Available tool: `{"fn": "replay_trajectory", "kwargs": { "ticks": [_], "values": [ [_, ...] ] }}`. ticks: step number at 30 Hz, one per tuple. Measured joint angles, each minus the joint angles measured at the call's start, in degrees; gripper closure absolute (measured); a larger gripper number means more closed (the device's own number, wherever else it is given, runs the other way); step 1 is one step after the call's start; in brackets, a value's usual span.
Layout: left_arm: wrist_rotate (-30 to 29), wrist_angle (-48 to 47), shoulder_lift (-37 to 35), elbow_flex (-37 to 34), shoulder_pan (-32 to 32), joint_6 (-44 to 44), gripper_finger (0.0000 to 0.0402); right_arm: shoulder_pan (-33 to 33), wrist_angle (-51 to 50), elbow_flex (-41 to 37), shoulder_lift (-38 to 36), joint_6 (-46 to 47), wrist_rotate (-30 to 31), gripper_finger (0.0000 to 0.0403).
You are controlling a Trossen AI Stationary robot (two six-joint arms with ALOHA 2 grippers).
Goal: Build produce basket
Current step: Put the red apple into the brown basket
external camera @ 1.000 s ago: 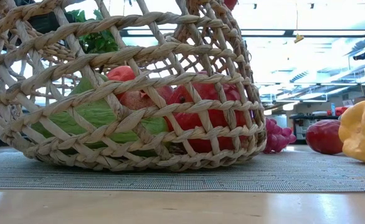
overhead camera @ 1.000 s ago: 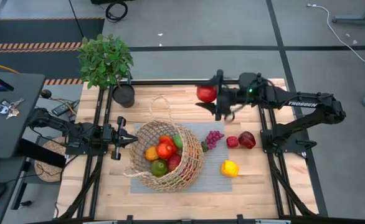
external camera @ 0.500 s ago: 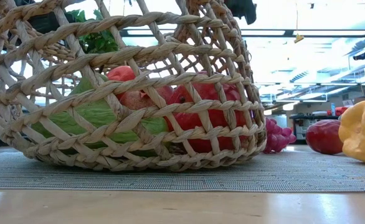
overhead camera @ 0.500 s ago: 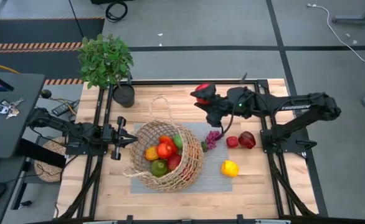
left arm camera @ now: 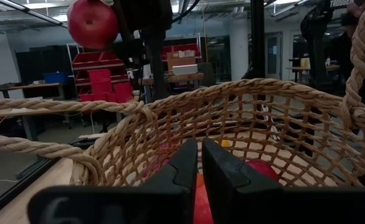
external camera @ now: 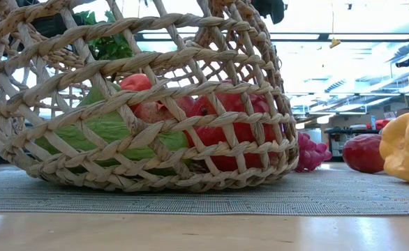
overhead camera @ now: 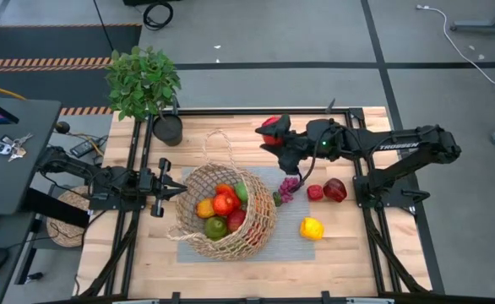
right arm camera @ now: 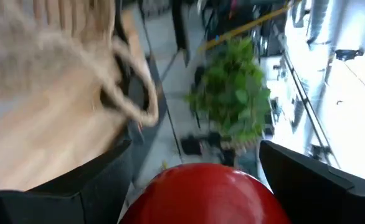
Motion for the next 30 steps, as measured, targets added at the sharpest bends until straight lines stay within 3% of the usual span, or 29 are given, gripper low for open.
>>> {"fn": "replay_trajectory", "kwargs": {
  "ticks": [5, 12, 17, 20, 30],
  "values": [
    [0.00, 0.00, -0.01, 0.01, 0.01, 0.00, 0.0366, 1.70, 3.00, 0.00, -0.02, 3.86, -6.60, 0.0055],
    [0.01, 0.00, -0.02, 0.01, 0.01, 0.00, 0.0374, 5.92, 2.82, 0.00, 0.21, -1.83, -4.57, 0.0055],
    [0.00, 0.00, 0.00, 0.02, 0.02, 0.00, 0.0369, 8.03, 5.69, -0.02, 0.52, 0.02, -4.21, 0.0055],
    [0.00, 0.00, -0.01, 0.01, 0.01, 0.00, 0.0366, 8.04, 9.64, -0.02, 0.51, 7.57, -5.19, 0.0055],
    [0.01, 0.00, -0.02, 0.00, 0.02, 0.00, 0.0374, 1.23, 15.23, -0.02, 0.31, 47.31, -5.12, 0.0055]
  ]
}}
